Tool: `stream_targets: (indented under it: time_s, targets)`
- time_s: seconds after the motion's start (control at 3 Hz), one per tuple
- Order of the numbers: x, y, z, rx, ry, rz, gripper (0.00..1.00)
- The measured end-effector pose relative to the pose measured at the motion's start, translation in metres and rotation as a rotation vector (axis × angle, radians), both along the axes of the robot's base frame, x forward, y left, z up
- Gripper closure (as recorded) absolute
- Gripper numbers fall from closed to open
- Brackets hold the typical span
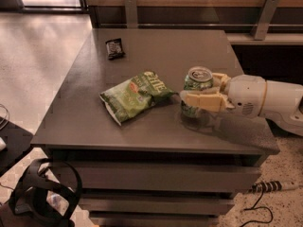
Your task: Move green can near rxbar chocolate
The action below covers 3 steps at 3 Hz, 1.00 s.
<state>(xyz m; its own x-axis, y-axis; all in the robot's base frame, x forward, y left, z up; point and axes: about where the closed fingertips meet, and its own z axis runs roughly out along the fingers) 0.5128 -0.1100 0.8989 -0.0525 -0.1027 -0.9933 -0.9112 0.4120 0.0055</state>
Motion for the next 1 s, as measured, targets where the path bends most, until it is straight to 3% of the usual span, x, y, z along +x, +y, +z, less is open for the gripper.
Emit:
stream_targets:
  time_s: [0.33, 1.0]
  targets:
    - [0.038, -0.004, 0.035, -0.016, -0.021, -0.03, 1.0]
    - [0.138, 0.014, 0.103, -0.027, -0.054, -0.17, 1.0]
